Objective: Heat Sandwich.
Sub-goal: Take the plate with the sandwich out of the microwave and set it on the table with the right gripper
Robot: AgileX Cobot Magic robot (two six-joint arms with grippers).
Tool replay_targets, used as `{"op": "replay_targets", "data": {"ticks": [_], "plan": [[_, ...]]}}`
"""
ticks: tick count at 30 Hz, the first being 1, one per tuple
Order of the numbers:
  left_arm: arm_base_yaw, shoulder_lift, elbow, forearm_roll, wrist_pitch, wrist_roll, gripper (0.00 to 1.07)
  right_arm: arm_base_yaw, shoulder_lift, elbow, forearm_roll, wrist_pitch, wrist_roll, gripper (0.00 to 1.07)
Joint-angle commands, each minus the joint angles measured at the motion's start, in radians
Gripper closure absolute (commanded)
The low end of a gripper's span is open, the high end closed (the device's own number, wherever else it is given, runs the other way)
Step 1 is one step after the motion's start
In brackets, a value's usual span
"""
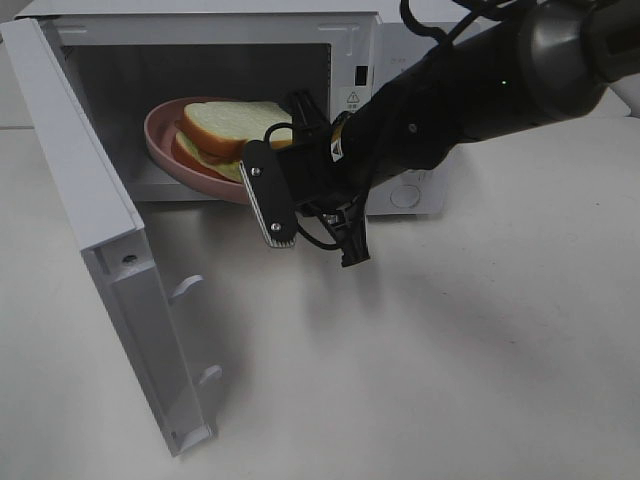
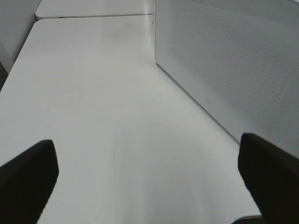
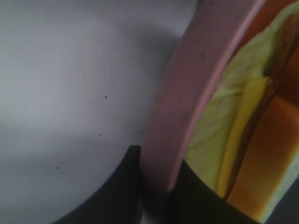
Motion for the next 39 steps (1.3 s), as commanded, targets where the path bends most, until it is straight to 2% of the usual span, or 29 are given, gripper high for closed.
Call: {"op": "replay_targets", "data": {"ticks": [1, 9, 28, 32, 39], "plan": [[-0.005, -0.021, 0.002, -0.002, -0.009, -0.003, 0.06, -0.009, -0.040, 0.031, -0.001, -0.039, 0.012, 1.06], [-0.005, -0.021, 0.002, -0.002, -0.009, -0.003, 0.06, -0.009, -0.121, 0.170, -0.105, -0.116, 0.012, 1.06], [-0.005, -0.021, 0.002, -0.002, -0.009, -0.003, 0.06, -0.009, -0.319, 0.405, -0.105, -0.143, 0.013, 1.05], [-0.005, -0.021, 0.002, -0.002, -0.009, -0.003, 0.06, -0.009, -0.407, 0.478, -0.105, -0.112, 0.015, 1.05], [-0.005, -0.021, 0.002, -0.002, -0.009, -0.003, 0.06, -0.009, -0.513, 0.535, -0.105, -0.065, 0.015, 1.05]]}}
